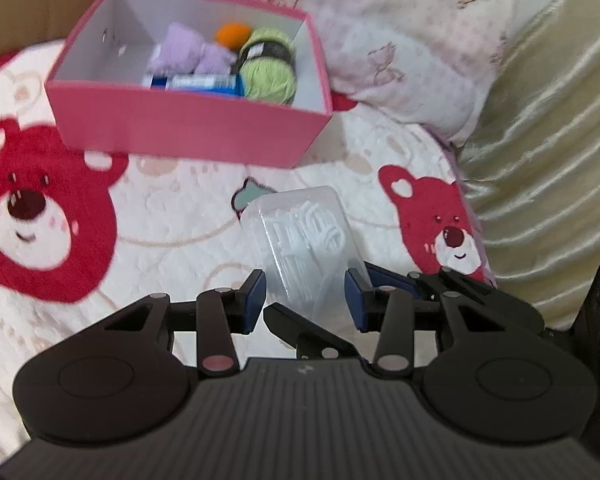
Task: Organize objects
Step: 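Close the left tool on the floss box and lift it, then carry the floss box with the left tool over the pink box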
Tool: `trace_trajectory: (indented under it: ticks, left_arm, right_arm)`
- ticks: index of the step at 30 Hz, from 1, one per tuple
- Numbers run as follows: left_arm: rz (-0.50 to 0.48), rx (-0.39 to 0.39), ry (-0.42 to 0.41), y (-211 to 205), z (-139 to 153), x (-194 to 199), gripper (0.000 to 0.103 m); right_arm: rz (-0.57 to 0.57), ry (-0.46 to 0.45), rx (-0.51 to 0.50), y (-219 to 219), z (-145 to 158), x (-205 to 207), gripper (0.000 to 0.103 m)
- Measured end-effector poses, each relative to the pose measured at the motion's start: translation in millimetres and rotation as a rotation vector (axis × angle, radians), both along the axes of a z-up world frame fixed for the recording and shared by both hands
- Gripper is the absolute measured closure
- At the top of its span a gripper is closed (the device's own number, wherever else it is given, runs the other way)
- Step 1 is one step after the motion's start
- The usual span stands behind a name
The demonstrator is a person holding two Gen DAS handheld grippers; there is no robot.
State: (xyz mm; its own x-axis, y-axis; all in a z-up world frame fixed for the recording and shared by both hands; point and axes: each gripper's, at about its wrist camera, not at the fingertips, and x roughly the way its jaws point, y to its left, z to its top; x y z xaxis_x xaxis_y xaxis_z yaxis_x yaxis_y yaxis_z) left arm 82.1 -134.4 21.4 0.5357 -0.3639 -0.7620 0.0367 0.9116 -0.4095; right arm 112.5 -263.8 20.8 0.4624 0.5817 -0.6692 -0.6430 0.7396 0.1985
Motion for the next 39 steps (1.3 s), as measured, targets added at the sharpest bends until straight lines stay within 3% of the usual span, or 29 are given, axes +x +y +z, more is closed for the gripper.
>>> trace_trajectory:
  ticks: [7,16,22,29,34,39]
  left_arm:
    - [0.028,-0.018,-0.057,19.6,18.3,-19.5,0.059]
    - [0.07,-0.051,-0.085,37.0,50.3,-11.5,0.058]
    - [0.076,-0.067,-0.031,49.2,65.7,1.8,0.054]
    - [0.1,-0.094,-0.028,66.9,76.5,16.7,0.053]
    - [0.147,-0.161,-0.022,93.3,83.4,37.6,0.053]
    - [0.114,-0.17,0.021,117.8,87.7,76.9,0.052]
  right_arm:
    - [0.059,-0.062,0.016,9.8,21.1,-12.4,0.035]
    - [0.059,-0.161,0.072,20.3,47.3,-16.0,0.035]
    - [0.061,-0.119,0.085,30.0,68.7,-3.8,0.035]
    - [0.093,-0.066,0.046,49.8,86.7,16.1,0.035]
    - [0.148,-0.089,0.005,72.1,105.0,36.0,0.036]
    - [0.188,-0.104,-0.042,101.9,114.2,62.1,0.036]
